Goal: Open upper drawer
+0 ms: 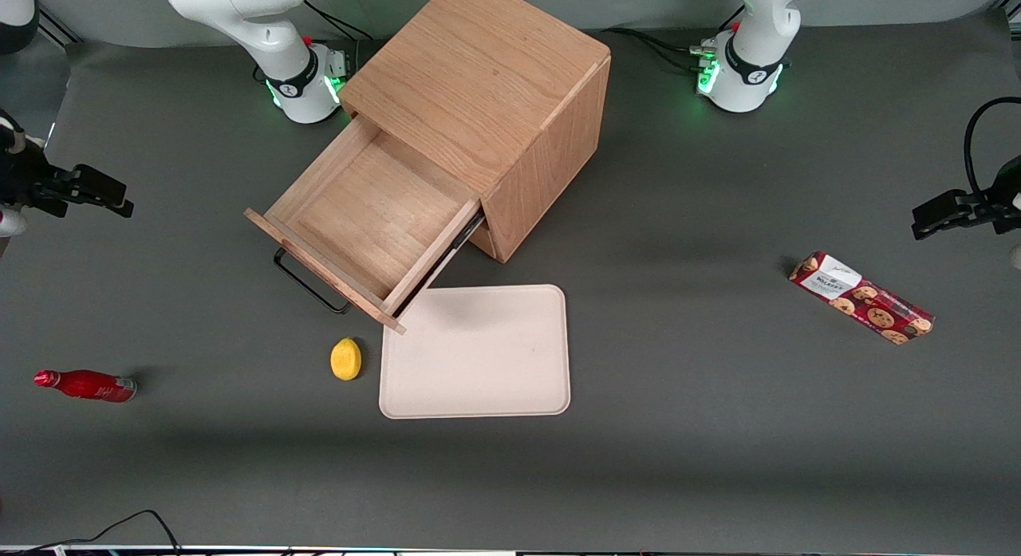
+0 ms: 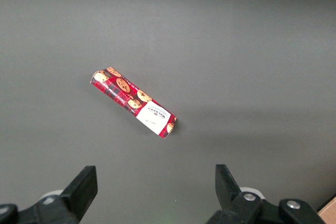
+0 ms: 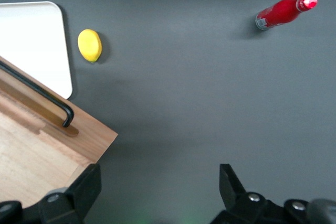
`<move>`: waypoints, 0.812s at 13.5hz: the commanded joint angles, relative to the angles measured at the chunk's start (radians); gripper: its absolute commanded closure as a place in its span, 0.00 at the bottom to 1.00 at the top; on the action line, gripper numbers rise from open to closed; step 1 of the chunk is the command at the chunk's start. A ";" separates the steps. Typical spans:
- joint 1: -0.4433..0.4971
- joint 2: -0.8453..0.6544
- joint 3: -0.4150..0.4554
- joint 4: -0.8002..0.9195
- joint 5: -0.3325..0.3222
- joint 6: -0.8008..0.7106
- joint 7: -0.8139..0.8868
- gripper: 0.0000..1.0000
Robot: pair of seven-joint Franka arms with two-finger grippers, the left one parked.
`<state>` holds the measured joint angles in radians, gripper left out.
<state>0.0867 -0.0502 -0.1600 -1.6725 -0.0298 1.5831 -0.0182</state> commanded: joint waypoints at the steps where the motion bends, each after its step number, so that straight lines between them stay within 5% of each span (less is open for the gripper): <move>1: -0.012 0.013 0.014 0.033 -0.022 -0.003 0.015 0.00; 11: -0.058 0.030 0.034 0.062 -0.016 -0.003 0.024 0.00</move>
<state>0.0684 -0.0383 -0.1519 -1.6404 -0.0308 1.5879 -0.0114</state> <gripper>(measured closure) 0.000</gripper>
